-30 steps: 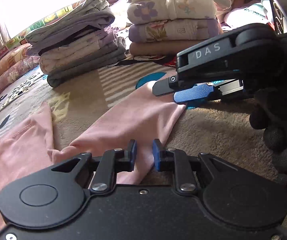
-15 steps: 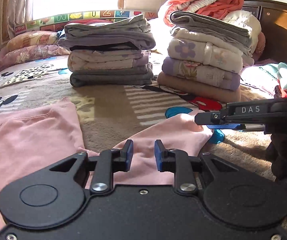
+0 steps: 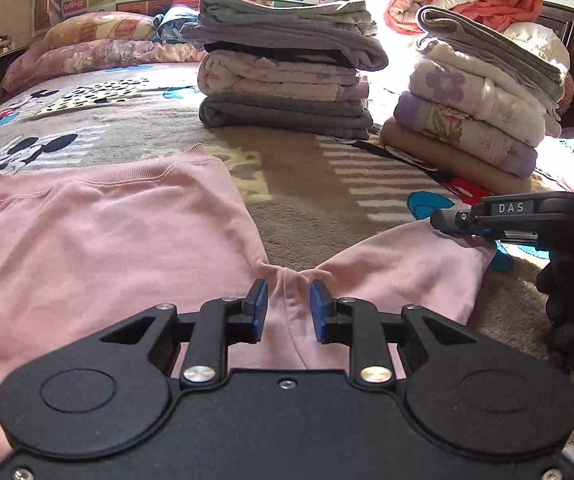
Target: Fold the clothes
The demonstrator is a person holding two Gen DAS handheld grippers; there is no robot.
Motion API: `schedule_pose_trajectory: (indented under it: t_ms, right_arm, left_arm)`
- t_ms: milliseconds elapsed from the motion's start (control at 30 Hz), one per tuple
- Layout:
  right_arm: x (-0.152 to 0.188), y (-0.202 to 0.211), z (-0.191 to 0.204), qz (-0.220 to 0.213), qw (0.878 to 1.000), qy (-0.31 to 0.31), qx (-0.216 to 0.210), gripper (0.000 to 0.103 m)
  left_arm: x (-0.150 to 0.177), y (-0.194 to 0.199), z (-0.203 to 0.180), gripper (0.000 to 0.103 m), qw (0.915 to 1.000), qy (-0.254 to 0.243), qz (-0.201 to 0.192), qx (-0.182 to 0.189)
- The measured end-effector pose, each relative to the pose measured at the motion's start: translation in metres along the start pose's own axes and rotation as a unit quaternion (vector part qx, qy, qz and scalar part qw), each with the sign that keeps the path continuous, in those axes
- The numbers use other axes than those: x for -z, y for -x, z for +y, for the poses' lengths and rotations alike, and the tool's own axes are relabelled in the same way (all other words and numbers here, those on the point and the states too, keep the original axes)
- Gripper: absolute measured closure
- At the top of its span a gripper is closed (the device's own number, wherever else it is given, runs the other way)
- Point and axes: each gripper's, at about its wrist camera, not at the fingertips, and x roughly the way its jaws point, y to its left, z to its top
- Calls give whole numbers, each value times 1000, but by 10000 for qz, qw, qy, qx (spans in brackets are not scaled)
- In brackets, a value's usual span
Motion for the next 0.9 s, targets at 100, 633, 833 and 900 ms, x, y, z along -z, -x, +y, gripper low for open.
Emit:
schedule_pose_trajectory:
  t_ms: [100, 633, 833, 900]
  right_arm:
    - [3, 1, 1, -38, 10000, 85, -13, 93]
    - [14, 36, 13, -580, 9963, 63, -635, 49]
    - [48, 59, 101, -461, 9842, 1159, -1256, 59]
    - [64, 65, 135, -361, 9752, 1525, -1562, 64]
  left_arm:
    - [17, 25, -13, 81, 9977, -617, -263, -94]
    - [95, 132, 10, 80, 9861, -1519, -455, -490]
    - [96, 142, 54, 80, 9908, -852, -607, -863]
    - [102, 142, 67, 80, 9904, -747, -548, -1025]
